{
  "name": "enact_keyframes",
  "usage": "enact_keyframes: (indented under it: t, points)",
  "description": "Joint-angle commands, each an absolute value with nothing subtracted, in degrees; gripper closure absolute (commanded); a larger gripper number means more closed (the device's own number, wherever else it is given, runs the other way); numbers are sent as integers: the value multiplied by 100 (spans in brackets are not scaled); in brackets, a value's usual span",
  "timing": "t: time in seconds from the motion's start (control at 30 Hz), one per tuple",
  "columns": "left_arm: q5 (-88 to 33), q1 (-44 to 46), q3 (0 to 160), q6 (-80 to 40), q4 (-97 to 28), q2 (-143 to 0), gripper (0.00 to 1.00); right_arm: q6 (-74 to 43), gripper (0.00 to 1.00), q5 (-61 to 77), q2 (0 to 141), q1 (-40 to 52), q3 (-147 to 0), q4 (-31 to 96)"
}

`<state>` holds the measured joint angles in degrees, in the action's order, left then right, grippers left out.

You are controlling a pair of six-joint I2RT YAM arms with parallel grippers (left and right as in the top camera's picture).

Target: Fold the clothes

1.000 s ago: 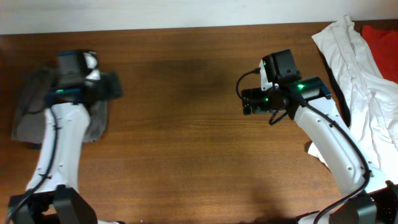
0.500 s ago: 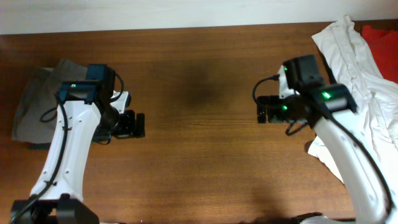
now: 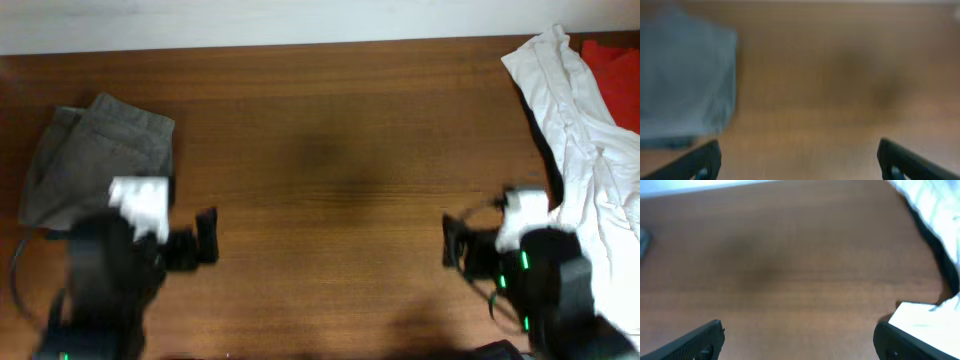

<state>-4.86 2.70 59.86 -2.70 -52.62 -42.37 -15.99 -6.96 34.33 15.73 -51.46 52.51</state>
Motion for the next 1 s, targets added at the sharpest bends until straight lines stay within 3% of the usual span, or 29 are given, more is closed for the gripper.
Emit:
enact_keyframes:
  t: [0.0, 0.27, 0.63, 0.97]
  points:
    - [-318, 301, 5131, -301, -4611, -2961, 1, -1750, 1, -1334, 2569, 1660, -4327, 4925]
    - [-320, 301, 4838, -301, -5100, -1535, 1, -1747, 1, -950, 1885, 1660, -3328, 5057]
    - [-318, 301, 4836, -303, -6705, -1492, 1, -1747, 1, -947, 1885, 1660, -3135, 5380]
    - [-320, 301, 4834, -301, -6674, -1492, 1, -1747, 1, -950, 1885, 1660, -3135, 5378]
